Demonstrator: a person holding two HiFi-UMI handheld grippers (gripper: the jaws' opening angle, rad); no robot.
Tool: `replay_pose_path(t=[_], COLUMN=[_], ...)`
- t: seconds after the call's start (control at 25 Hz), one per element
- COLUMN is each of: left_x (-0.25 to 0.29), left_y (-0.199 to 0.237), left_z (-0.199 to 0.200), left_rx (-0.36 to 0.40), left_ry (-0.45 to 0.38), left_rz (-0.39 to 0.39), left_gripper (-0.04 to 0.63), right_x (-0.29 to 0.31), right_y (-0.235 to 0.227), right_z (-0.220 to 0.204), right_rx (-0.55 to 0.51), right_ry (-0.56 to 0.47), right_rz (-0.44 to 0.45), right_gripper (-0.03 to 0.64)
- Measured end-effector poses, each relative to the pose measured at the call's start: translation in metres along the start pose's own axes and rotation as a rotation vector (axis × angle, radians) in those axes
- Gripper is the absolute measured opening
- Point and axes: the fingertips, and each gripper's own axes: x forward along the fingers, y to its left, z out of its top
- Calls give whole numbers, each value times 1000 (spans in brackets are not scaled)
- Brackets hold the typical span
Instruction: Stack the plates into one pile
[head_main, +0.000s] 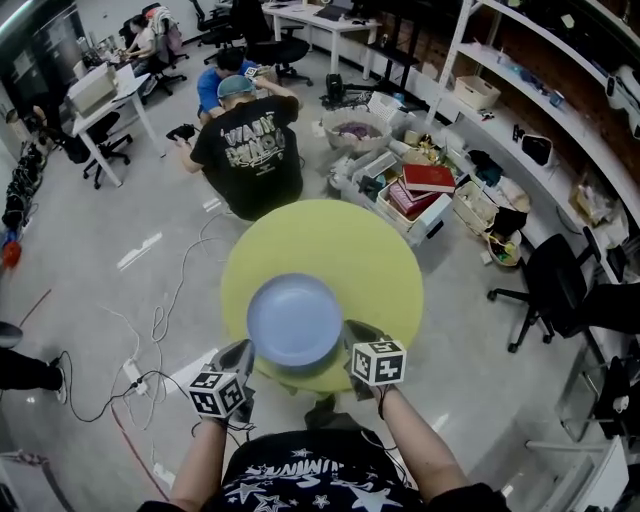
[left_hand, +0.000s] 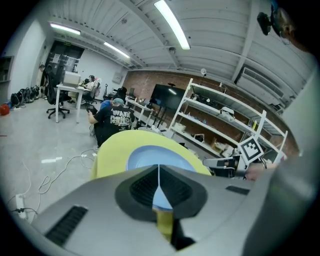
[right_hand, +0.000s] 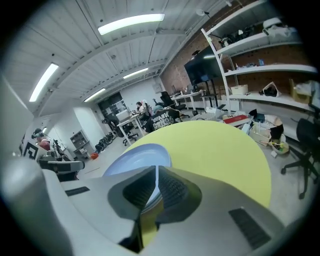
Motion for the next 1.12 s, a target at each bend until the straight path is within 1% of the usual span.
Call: replay_pose_path(t=[0.12, 0.28, 0.52, 0.92, 1.12], left_x=[-19, -50, -87, -149, -174], left_y=[4, 11, 2, -25, -32], left_z=[-8, -22, -41, -88, -101], left_rx=[2, 17, 25, 35, 47], left_ry=[0, 8, -5, -22, -29], left_rz=[-6, -16, -50, -120, -152], left_gripper=[20, 20, 20, 20, 20], right_x=[-3, -9, -33, -96, -118], right_y=[18, 55, 94, 130, 147], right_z=[-12, -32, -67, -125, -148], right_rx=[-3, -16, -35, -71, -80], right_ry=[4, 6, 10, -8, -20], right_rz=[-9, -3, -10, -76, -102], right_gripper=[23, 21, 21, 18, 15])
